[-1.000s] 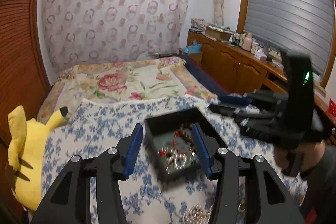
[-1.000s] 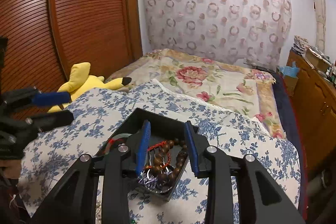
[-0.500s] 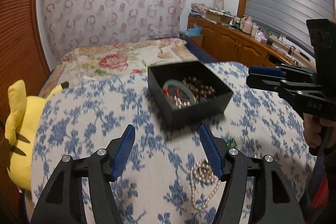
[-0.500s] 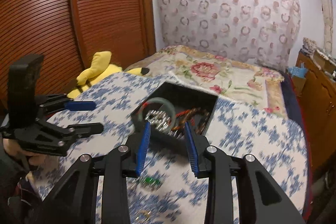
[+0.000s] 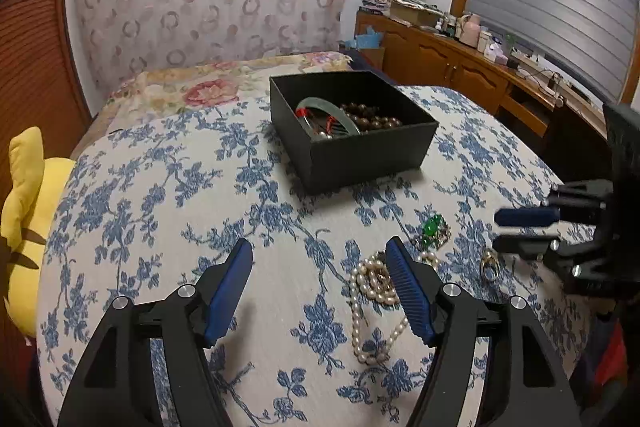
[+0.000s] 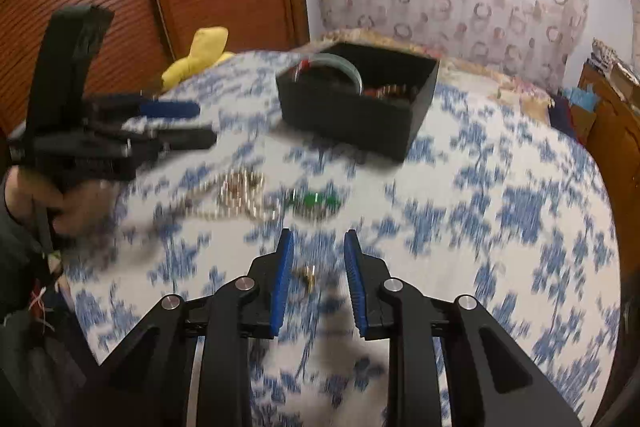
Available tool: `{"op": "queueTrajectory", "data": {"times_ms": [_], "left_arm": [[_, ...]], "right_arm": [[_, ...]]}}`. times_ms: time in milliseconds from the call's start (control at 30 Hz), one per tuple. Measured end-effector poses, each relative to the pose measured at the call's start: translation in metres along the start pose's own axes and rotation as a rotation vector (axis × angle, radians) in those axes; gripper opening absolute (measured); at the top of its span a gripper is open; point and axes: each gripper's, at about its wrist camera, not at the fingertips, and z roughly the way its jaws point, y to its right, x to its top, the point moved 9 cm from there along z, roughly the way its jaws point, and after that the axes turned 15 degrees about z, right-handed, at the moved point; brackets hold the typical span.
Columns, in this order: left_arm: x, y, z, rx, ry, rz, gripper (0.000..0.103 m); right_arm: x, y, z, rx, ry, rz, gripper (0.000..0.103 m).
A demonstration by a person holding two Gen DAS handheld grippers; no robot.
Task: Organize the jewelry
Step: 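Lower the left tool onto the remaining pearl necklace while the right tool grasps the silver ring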
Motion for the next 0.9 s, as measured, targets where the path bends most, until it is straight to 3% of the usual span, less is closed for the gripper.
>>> {"op": "queueTrajectory", "data": {"times_ms": [133, 433, 467, 667, 900], "left_arm": [[-0.006, 0.007, 0.000, -0.010, -0.011, 0.011, 0.066], [-0.018, 0.017, 0.001, -0.034, -0.046, 0.039, 0.065], [-0.020, 0.019, 0.001, -0.049, -0.056, 0.048, 0.058], [-0.029, 0.024, 0.007, -0.066, -0.086, 0.060, 0.035], [-0.029, 0.024, 0.015, -0.058, -0.106, 0.066, 0.033]], "right_arm": [[-0.011, 0.001, 0.002, 0.003, -0.017, 0.000, 0.017], [-0.015, 0.000, 0.014, -0.047, -0.053, -0.042, 0.015], [-0.015, 0.000, 0.014, -0.052, -0.053, -0.049, 0.015], [-0.013, -0.003, 0.016, -0.078, -0.060, -0.091, 0.013], [-0.012, -0.001, 0.014, -0.075, -0.043, -0.081, 0.009]]}}
